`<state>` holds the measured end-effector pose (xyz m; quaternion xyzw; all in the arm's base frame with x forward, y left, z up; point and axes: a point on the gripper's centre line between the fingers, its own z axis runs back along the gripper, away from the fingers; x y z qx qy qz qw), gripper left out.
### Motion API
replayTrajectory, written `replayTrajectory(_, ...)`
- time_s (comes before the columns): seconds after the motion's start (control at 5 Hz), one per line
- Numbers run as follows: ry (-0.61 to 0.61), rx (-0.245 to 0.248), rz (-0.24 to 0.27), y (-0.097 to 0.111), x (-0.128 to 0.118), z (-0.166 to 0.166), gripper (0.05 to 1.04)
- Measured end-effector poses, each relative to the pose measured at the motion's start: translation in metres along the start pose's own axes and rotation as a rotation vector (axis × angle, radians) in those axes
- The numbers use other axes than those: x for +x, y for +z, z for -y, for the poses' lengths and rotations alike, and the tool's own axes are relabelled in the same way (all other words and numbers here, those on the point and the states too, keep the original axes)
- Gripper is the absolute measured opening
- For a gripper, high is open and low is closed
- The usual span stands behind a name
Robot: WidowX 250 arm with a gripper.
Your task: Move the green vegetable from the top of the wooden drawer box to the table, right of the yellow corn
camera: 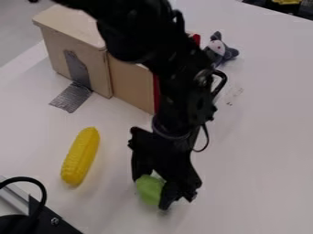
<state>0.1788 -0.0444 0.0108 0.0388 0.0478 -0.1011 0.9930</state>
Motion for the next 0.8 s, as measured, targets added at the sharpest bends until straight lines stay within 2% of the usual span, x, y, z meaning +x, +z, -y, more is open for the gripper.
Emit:
replayTrajectory(0.2, 0.013, -0.021, 0.0, -0.01, -0.001, 0.004, 0.794)
replayTrajectory(0.4, 0.021, -0.045, 0.008, -0.012, 0.0, 0.007, 1.005)
replayTrajectory(0.6, 0.035, -0.037, 0.045, 0.009, -0.006, 0.003, 1.001)
replayTrajectory(0.8, 0.06, -0.03, 0.096, 0.038, -0.019, -0.001, 1.001)
